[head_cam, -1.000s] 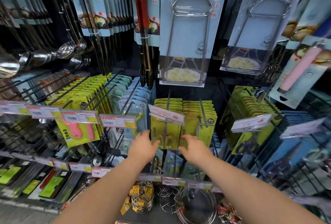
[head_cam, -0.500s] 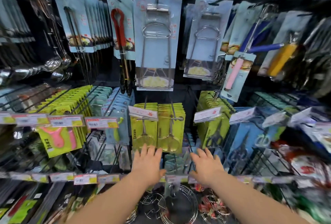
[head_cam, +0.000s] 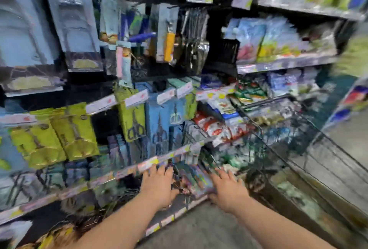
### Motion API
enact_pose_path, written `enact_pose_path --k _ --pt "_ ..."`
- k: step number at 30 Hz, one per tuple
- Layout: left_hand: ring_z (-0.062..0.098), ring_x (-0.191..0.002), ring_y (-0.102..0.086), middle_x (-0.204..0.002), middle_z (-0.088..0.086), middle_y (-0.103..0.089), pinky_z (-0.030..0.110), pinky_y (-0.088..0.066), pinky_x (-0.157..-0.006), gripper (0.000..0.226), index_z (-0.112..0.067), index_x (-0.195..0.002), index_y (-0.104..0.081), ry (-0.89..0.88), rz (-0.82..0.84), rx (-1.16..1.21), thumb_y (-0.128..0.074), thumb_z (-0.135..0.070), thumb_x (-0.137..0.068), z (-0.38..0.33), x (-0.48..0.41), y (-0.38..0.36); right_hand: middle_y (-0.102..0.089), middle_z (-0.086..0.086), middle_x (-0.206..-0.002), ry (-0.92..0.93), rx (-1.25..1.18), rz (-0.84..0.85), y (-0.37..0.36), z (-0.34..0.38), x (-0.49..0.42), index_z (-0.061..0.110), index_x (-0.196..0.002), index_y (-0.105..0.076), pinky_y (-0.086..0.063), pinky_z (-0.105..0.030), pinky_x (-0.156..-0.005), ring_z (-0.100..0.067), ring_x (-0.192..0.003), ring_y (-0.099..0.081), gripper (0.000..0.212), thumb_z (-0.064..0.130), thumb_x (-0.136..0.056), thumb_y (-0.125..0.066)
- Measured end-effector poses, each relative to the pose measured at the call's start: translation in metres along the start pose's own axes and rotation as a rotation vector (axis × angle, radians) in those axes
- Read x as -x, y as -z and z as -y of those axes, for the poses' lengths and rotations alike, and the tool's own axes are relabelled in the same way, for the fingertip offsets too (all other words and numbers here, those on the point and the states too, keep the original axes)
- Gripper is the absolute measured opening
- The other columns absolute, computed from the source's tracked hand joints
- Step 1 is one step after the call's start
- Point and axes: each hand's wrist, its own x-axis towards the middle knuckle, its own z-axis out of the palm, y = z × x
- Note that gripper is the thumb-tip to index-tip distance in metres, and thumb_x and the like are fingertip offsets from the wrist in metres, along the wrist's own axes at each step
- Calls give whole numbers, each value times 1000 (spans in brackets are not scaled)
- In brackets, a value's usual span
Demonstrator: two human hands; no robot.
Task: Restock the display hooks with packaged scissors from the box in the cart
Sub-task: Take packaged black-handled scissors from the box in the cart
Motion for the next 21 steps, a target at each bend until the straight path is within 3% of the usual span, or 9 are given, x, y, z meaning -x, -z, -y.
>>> enact_pose_path --k 9,14,21 --pt "32 -146 -12 -156 7 -21 49 -17 -116 76 -18 -151 -15 -409 51 -110 -45 -54 -91 -225 14 -20 -12 -4 -159 -340 -105 8 -26 -182 124 24 -149 -17 -14 -53 -114 -32 -146 -6 65 41 -93 -48" --pt "32 -145 -13 -155 6 -23 48 -18 -115 78 -18 -152 -14 -575 67 -194 -47 -55 -90 -311 4 -29 -20 -5 -155 -509 -178 -1 -50 -243 164 25 -147 -21 -17 -54 -113 -33 -145 -11 62 33 -92 -50" --pt "31 -145 -14 -155 5 -23 50 -16 -116 78 -18 -151 -16 -781 108 -248 -48 -54 -90 -411 -34 -48 -19 -4 -156 -700 -244 31 -59 -319 176 24 -148 -19 -12 -53 -115 -32 -146 -8 68 44 -91 -49"
